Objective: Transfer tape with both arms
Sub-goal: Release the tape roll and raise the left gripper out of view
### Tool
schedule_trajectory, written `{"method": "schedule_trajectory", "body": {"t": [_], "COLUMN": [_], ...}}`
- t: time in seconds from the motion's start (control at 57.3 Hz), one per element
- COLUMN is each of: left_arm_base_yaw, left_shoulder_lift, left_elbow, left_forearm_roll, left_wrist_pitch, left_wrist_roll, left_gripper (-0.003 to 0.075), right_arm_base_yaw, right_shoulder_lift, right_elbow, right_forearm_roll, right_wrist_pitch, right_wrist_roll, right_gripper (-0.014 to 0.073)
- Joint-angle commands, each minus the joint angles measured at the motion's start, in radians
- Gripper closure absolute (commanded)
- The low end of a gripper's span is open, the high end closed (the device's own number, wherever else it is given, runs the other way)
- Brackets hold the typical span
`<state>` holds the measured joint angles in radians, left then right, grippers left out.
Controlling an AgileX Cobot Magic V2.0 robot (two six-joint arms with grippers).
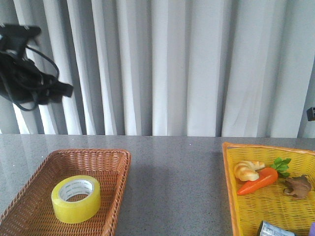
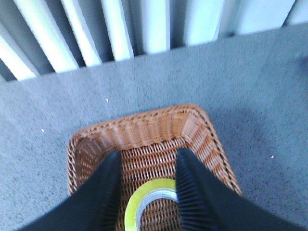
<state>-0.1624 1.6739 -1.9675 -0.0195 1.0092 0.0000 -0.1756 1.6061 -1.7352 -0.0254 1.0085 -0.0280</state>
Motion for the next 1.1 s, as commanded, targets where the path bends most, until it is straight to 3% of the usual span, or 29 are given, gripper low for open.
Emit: {"method": "schedule_trajectory", "body": {"t": [0.0,0.087,0.925,1.082], "left_arm_base_yaw": [0.0,0.0,0.0,0.003], "left_shoulder_lift": [-0.084,-0.101,-0.095,-0.192], "left_elbow": [-0.027,-0.027,-0.025,0.1], "left_forearm_roll": [-0.012,-0.012,-0.008,-0.008], "left_wrist_pitch": [-0.051,-0.048,-0.003,-0.072], "left_wrist_roll": [0.0,0.0,-0.015,-0.015], "left_gripper": [0.0624,0.0729,0.0727,0.0727], "right_arm_base_yaw": [-0.006,-0.006,-0.006,-0.006], "right_shoulder_lift": [-0.04,-0.04,-0.04,-0.04], "right_elbow": [-0.025,-0.025,-0.025,-0.025], "right_forearm_roll": [-0.003,-0.003,-0.003,-0.003], "right_wrist_pitch": [-0.046,-0.046,-0.046,-0.046], "right_wrist_roll": [-0.001,-0.001,-0.001,-0.001], "right_gripper": [0.0602,0.0602,0.0602,0.0602]}}
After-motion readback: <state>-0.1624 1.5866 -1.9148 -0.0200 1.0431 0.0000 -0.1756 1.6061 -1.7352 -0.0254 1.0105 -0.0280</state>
